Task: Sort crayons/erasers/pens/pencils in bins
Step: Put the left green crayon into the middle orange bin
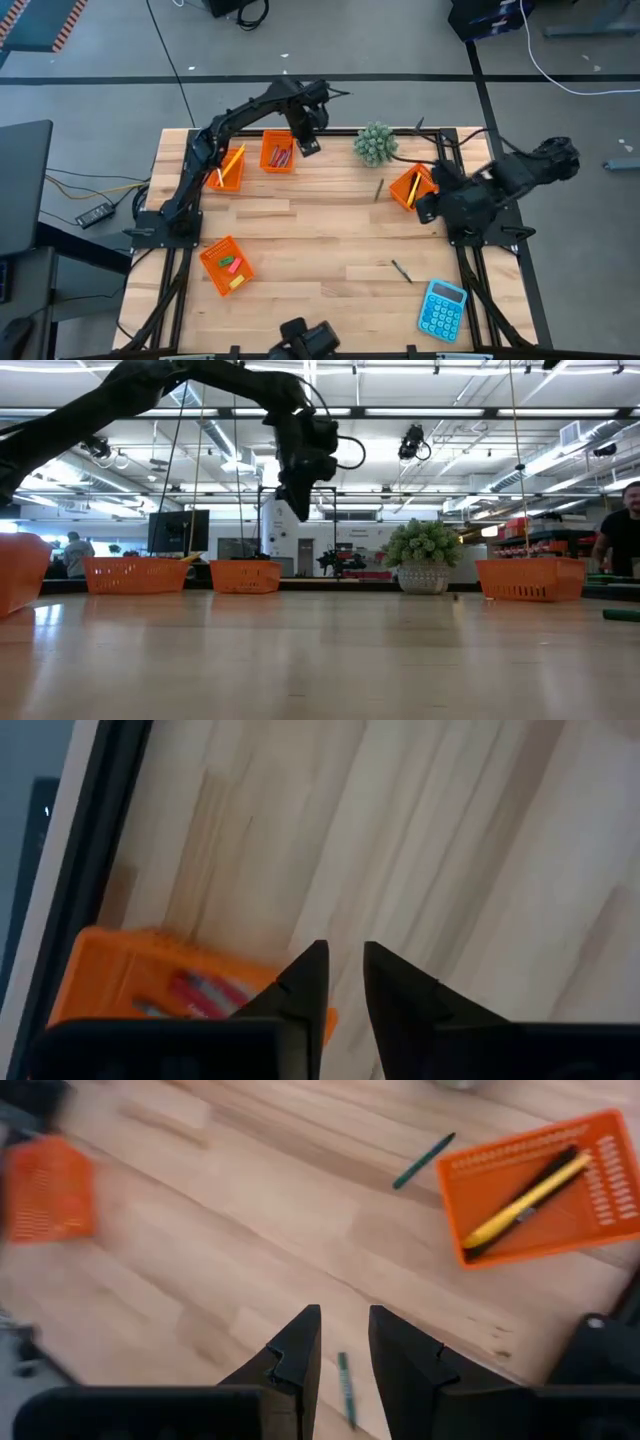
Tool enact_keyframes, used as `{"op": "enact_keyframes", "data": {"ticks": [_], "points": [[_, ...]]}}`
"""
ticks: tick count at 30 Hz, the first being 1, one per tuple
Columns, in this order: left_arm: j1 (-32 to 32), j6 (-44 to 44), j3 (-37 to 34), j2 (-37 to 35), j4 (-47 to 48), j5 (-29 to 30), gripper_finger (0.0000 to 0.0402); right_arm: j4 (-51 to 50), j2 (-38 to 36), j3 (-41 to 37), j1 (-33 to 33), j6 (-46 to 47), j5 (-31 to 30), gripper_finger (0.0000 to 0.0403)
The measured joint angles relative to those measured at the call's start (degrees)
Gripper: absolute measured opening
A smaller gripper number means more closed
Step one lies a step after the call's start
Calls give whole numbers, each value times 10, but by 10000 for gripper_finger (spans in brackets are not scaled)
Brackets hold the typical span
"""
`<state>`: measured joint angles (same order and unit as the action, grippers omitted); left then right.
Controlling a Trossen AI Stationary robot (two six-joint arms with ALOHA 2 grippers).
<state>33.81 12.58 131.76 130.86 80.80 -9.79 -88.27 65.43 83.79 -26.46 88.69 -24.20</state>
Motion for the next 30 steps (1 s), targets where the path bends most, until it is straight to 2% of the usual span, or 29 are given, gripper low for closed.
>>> {"op": "enact_keyframes", "data": {"ticks": [2, 8, 12, 20, 25, 30], "points": [[12, 13, 0, -6, 11, -11, 70, 0, 20, 0, 32, -23, 24, 93], [38, 12, 0, -48, -3, -30, 34, 19, 79, 0, 112, -68, 43, 96], [41, 14, 0, -78, -28, -32, 9, 74, 110, 0, 175, -122, 100, 99], [74, 47, 0, -123, -30, -35, 21, 114, 206, 0, 299, -181, 220, 100], [113, 29, 0, -153, -37, -36, 8, 121, 267, 0, 330, -249, 262, 100], [122, -9, 0, -178, -75, -38, 14, 156, 305, 0, 336, -207, 258, 100]]}}
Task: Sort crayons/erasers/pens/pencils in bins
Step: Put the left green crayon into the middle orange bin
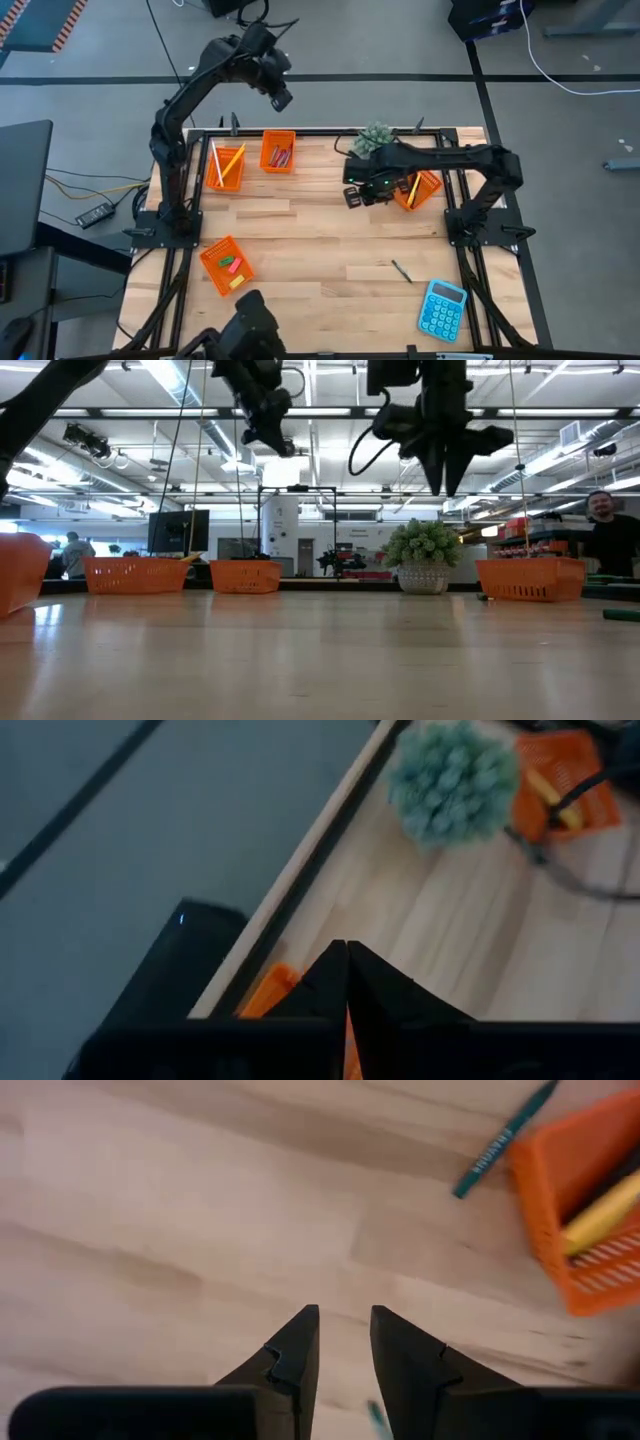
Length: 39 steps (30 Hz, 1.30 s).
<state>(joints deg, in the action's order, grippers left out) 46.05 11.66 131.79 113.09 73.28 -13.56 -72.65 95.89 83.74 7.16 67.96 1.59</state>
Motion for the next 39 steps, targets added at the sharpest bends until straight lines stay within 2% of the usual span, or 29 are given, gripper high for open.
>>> {"op": "enact_keyframes", "data": {"ticks": [7, 13, 21, 23, 25, 29, 31, 35, 39], "points": [[-27, -4, 0, -23, -27, -5, 9, 57, 39, 0, -2, 96, -42, 100], [-32, 2, 0, -35, -20, -12, 14, 55, 57, 0, -8, 150, -47, 100], [-35, -38, -11, -82, -12, 5, 6, 55, 59, 0, -48, 209, -110, 100], [-44, -51, -55, -110, -36, 17, 10, 55, 59, 0, -58, 229, -127, 100], [-54, -67, -135, -151, -81, 34, 15, 55, 59, 0, -64, 242, -129, 100], [-71, -121, -328, -250, -250, 39, 13, 55, 59, 0, -81, 259, -129, 100], [-80, -151, -397, -294, -331, 39, 9, 56, 59, 0, -91, 271, -129, 100], [-96, -185, -466, -356, -414, 39, 9, 56, 60, 0, -104, 333, -141, 100], [-112, -171, -480, -372, -412, 35, 30, 65, 91, 0, -98, 406, -149, 100]]}}
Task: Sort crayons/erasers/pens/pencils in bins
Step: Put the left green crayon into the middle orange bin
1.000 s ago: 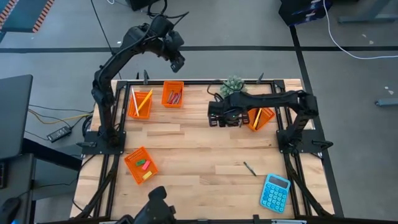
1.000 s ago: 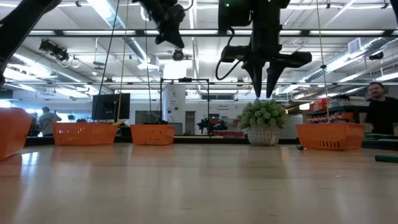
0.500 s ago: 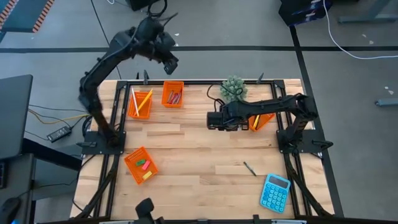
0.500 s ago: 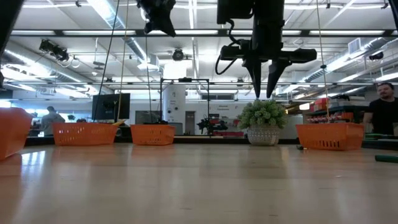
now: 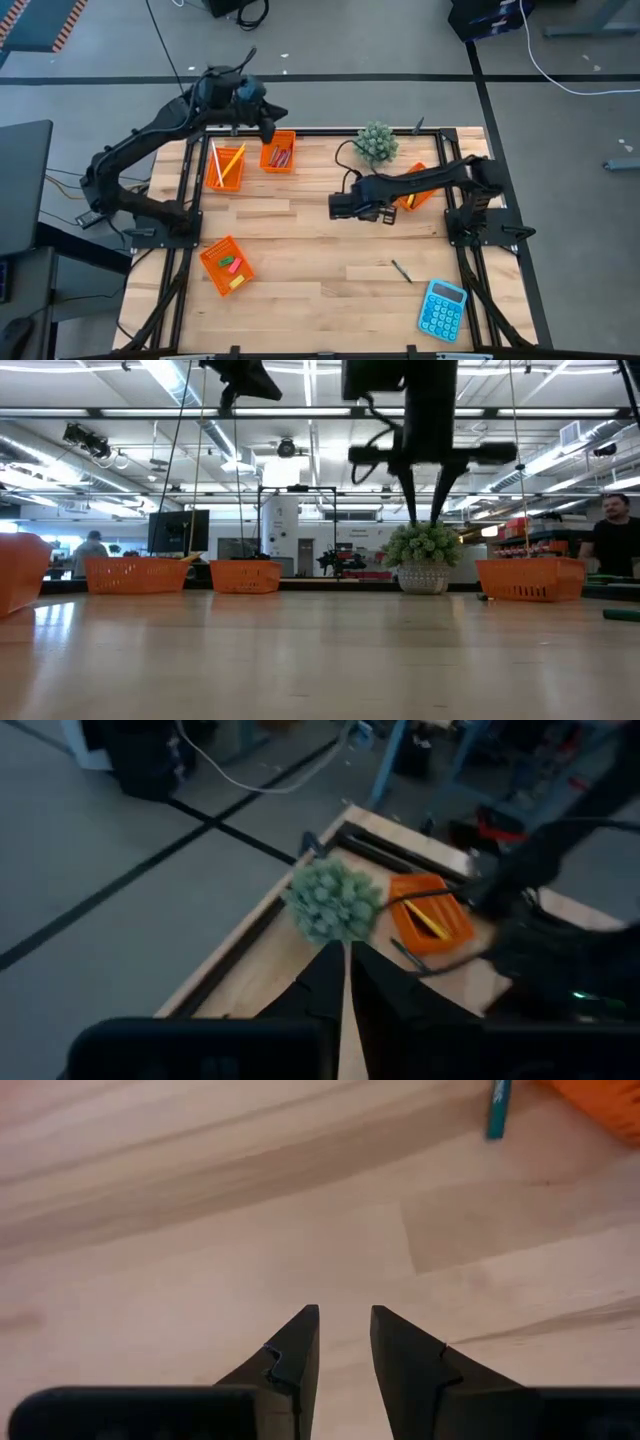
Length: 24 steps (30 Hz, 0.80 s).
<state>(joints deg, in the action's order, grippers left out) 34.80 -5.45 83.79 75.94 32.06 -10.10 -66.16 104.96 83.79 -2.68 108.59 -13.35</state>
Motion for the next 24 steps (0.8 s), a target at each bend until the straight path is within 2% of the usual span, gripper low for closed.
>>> {"op": "enact_keyframes", "data": {"ticks": [5, 8, 12, 15, 19, 24], "points": [[-13, 16, 0, -10, 39, -37, 46, 5, 57, 0, 27, 35, 41, 100], [-17, 27, 0, -18, 54, -57, 49, 2, 76, -1, 46, 24, 57, 100], [-16, 90, 0, -32, 56, -72, 44, -14, 72, -1, 63, -34, 65, 100], [-9, 136, 0, -37, 62, -73, 35, -71, 63, -1, 71, -60, 65, 100], [4, 135, 0, -38, 61, -80, 23, -110, 58, -1, 68, -64, 66, 100], [10, 132, 0, -37, 59, -82, 13, -75, 57, -1, 68, -63, 61, 100]]}}
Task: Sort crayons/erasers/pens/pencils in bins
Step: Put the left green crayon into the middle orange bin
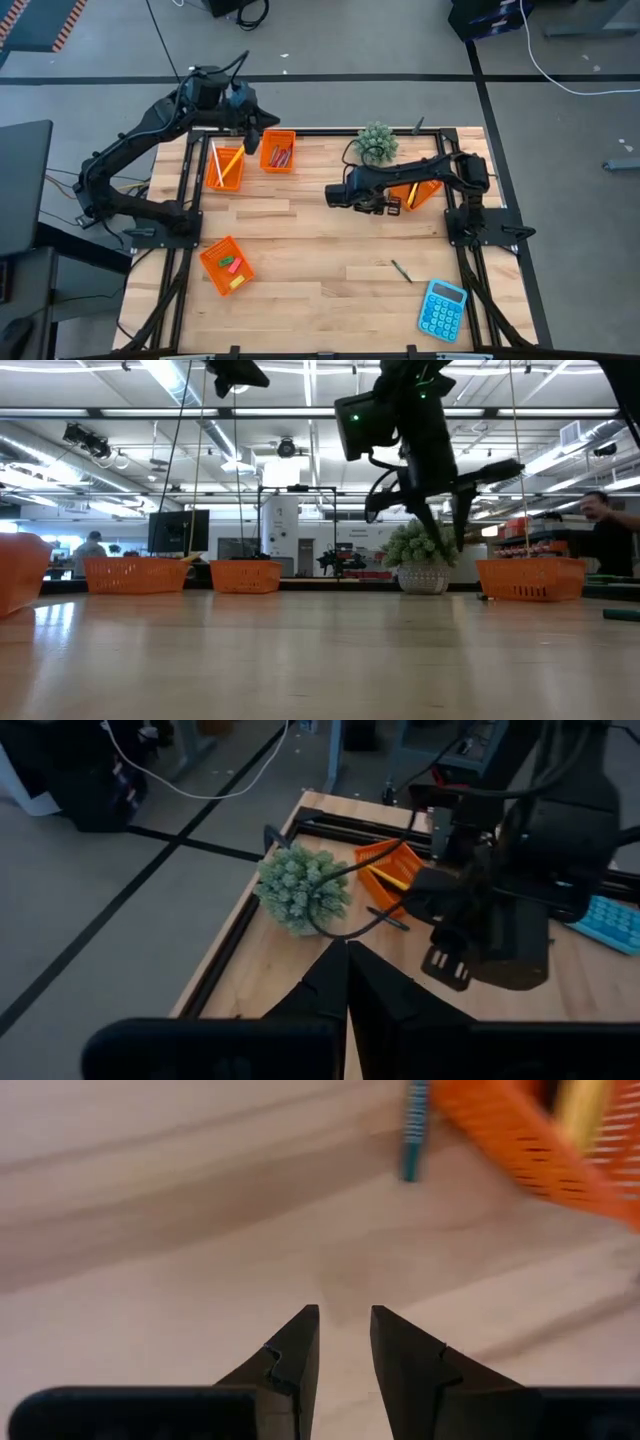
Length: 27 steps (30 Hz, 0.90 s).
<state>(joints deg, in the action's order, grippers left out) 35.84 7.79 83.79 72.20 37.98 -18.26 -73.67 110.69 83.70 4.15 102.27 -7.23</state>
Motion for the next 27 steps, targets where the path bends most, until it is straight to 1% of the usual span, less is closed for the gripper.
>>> {"op": "enact_keyframes", "data": {"ticks": [3, 6, 9, 11, 13, 19, 23, 27], "points": [[2, 0, 0, 0, 0, -1, 14, 29, 1, 0, 10, 4, -7, 100], [4, -1, 0, 0, -1, 0, 21, 17, 7, 0, 23, 5, -8, 100], [4, -12, 0, 0, -2, 0, 24, 12, 6, 0, 25, -32, -23, 100], [4, -16, 0, 0, -2, 0, 22, 8, 6, 0, 25, -58, -24, 100], [3, -16, 0, 0, -1, -1, 18, 15, 6, -5, 24, -62, -25, 100], [4, -35, 0, 0, 4, 0, 11, 20, 6, -37, 22, -26, -19, 100], [3, -43, 0, 0, 11, 0, 21, 21, 6, -48, 9, -4, -10, 100], [3, -44, 0, 0, 18, 0, 28, 22, 6, -60, -7, 32, -21, 100]]}}
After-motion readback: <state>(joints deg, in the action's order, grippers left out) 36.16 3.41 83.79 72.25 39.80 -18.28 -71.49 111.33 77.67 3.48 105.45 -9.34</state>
